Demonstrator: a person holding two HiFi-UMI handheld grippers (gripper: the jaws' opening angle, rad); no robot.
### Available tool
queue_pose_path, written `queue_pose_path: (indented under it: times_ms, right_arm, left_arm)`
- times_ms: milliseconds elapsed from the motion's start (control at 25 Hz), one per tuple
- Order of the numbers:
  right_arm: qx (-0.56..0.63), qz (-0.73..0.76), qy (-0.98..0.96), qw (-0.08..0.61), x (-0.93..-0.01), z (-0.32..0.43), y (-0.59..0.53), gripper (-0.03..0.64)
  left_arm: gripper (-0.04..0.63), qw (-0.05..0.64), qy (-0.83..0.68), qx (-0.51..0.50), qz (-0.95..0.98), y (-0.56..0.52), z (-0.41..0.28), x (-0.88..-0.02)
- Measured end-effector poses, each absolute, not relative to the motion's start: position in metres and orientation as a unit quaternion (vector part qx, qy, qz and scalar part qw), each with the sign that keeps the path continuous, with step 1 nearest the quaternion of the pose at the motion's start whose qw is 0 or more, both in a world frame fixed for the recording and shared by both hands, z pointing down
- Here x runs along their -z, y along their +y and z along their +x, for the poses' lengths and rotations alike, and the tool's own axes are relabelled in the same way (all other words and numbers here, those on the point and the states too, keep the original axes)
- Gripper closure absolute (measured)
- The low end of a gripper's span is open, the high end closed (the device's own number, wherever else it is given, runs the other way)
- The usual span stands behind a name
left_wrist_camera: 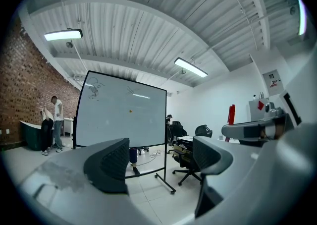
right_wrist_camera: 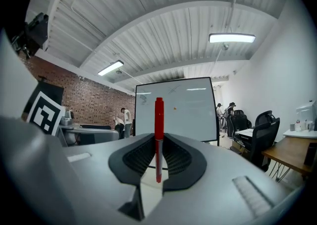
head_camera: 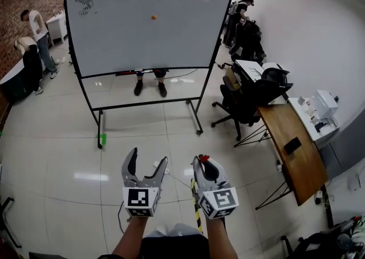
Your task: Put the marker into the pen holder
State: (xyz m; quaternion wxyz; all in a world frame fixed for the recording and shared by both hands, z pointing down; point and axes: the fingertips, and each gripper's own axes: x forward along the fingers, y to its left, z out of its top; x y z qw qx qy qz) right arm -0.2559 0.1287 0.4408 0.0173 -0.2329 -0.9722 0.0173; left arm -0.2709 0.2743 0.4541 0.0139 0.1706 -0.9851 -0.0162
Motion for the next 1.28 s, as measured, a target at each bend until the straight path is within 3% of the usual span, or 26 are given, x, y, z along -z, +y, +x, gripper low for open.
queue_pose_path:
  times_ms: [520, 800, 1280]
  right_arm:
    - [-0.031, -0.190, -0.981, 0.015, -0.454, -0.392, 0.055, 0.566]
    - [-0.049, -0.150, -0.987, -0.011, -0.436, -0.468, -0.028, 0.566]
    - [-0.061, -0.008, -0.998, -0.026, -0.438, -0.494, -0.186, 0.566]
  left_arm:
    - [0.190, 0.014, -0.977, 0.002, 0.214, 0.206, -0.422, -0.458]
    - [0.190, 0.000, -0.961, -0.016, 0.276, 0.101, -0.515, -0.438]
    - [0.190, -0.006, -0.908, -0.024, 0.419, -0.087, -0.576, -0.432]
